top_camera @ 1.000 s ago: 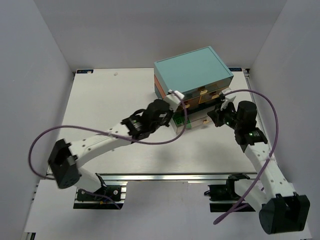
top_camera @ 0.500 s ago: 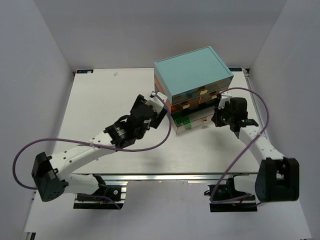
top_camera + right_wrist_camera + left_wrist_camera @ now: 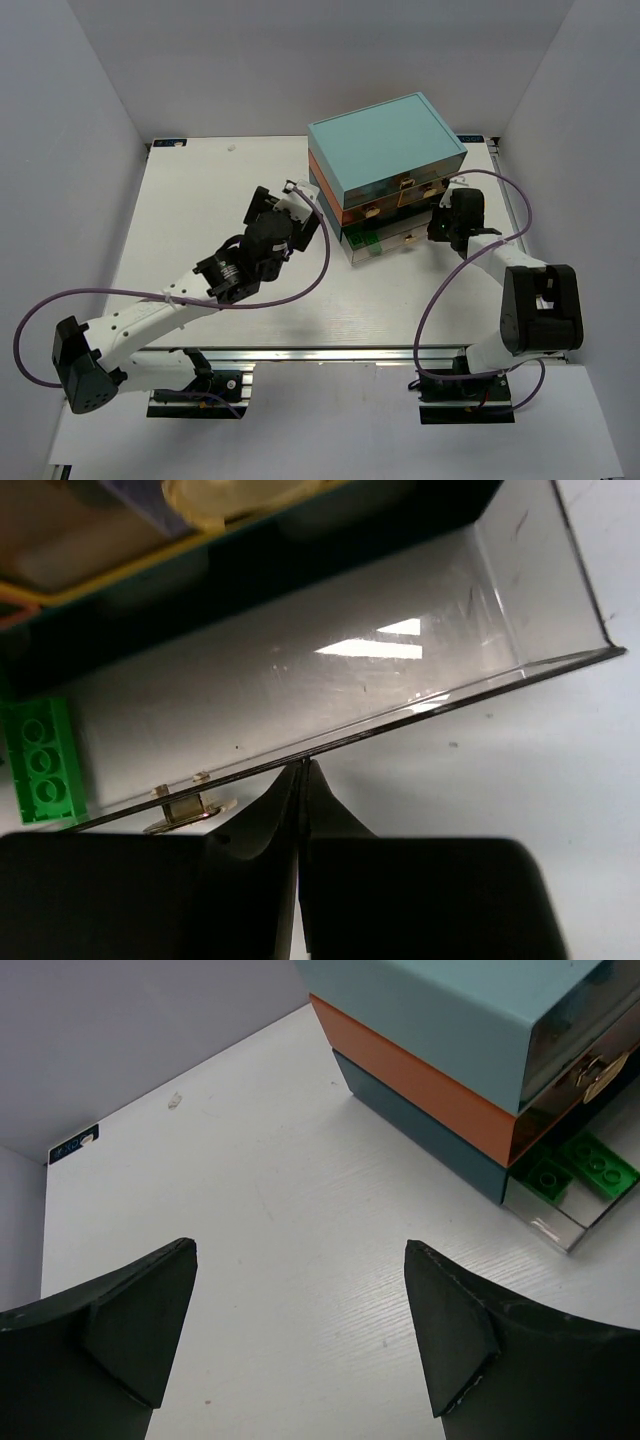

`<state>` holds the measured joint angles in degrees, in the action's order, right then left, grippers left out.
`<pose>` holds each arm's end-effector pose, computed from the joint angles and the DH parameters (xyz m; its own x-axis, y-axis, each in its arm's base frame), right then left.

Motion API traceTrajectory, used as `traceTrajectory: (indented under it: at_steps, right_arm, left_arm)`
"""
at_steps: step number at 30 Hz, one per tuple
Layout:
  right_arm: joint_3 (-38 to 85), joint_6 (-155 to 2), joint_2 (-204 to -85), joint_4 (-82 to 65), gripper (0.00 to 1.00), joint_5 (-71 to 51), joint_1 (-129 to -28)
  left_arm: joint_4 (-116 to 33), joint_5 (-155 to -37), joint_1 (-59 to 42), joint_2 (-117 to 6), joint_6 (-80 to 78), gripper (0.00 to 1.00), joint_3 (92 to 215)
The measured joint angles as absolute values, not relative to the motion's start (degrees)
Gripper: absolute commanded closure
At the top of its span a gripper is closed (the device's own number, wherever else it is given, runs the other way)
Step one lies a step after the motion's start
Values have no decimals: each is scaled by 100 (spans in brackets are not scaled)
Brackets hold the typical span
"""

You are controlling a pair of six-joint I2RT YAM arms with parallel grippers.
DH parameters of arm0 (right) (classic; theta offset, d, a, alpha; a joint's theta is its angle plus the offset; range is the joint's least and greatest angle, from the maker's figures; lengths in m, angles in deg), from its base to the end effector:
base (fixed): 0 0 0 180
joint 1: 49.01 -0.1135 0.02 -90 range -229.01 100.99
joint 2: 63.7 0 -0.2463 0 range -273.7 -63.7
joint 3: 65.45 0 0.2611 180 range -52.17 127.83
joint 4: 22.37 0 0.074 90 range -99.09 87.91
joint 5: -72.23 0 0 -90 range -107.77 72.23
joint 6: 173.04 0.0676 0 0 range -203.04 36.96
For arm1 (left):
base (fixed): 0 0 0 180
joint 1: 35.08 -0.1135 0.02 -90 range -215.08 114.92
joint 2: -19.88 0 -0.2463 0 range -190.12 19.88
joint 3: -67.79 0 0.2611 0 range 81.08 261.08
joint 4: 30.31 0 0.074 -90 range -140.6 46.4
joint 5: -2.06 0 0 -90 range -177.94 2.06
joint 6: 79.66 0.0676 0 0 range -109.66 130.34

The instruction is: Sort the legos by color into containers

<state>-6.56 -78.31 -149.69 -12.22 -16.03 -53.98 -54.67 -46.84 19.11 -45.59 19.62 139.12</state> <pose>0.3464 0.0322 0.1546 -0.6101 0.0297 -0.7918 -0.0606 0.9946 0.0840 0.2092 -0.2140 0.3246 -0.1435 0.4066 -0.9023 0.2731 0.8926 0.3588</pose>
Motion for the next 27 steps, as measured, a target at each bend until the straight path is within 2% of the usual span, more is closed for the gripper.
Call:
traceTrajectory:
  at_steps: [27]
  right_arm:
    - [-619,-6159,-16504,-4053,100,-565,-5389]
  left_arm:
    - [-5380,-4476,1902,-4902,2130,5,13777]
